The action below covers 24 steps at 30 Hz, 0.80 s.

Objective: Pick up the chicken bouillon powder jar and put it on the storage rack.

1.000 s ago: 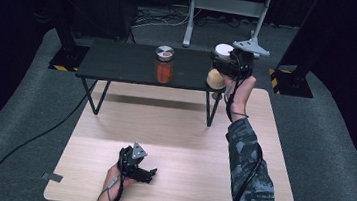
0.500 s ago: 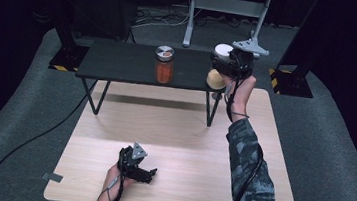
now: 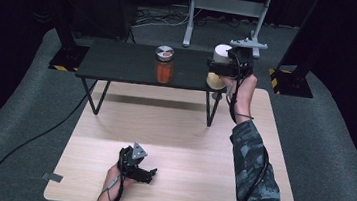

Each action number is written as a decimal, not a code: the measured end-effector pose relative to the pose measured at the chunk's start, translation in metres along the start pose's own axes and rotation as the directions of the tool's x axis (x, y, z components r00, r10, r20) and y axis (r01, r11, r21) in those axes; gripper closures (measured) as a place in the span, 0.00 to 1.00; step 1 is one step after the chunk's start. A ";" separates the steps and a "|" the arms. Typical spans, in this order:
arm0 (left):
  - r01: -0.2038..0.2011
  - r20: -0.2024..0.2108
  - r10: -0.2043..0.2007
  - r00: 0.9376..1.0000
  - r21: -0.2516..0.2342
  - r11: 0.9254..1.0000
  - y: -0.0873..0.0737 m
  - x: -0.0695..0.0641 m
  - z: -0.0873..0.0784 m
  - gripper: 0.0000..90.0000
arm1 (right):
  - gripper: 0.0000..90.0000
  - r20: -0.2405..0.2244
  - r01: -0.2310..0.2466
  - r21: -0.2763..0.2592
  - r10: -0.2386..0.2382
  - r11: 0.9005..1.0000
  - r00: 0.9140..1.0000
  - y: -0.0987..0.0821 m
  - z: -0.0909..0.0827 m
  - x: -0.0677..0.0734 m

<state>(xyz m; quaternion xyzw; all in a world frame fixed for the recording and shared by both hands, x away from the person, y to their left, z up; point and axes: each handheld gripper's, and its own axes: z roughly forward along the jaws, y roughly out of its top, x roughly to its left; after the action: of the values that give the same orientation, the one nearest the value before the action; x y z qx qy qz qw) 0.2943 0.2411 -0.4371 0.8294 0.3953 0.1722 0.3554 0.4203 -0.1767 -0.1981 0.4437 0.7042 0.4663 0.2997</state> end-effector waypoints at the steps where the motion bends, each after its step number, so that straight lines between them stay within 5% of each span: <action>1: 0.000 -0.001 0.000 1.000 0.001 1.000 0.000 0.000 0.000 0.02 | 0.07 -0.007 0.002 0.011 -0.002 1.000 1.000 0.001 -0.001 0.000; 12: -0.004 -0.003 0.004 1.000 0.003 1.000 0.000 0.000 0.000 0.02 | 0.01 -0.034 0.062 0.099 -0.059 0.993 0.998 -0.010 -0.014 0.005; 24: 0.000 -0.003 0.000 1.000 0.003 1.000 0.000 0.000 0.000 0.01 | 0.00 -0.067 0.086 0.167 -0.076 0.982 0.995 -0.060 -0.027 0.003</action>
<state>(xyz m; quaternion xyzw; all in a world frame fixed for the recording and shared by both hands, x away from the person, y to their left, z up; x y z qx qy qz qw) 0.2945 0.2410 -0.4366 0.8295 0.3962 0.1729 0.3536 0.3761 -0.1952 -0.2436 0.4243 0.7675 0.4052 0.2584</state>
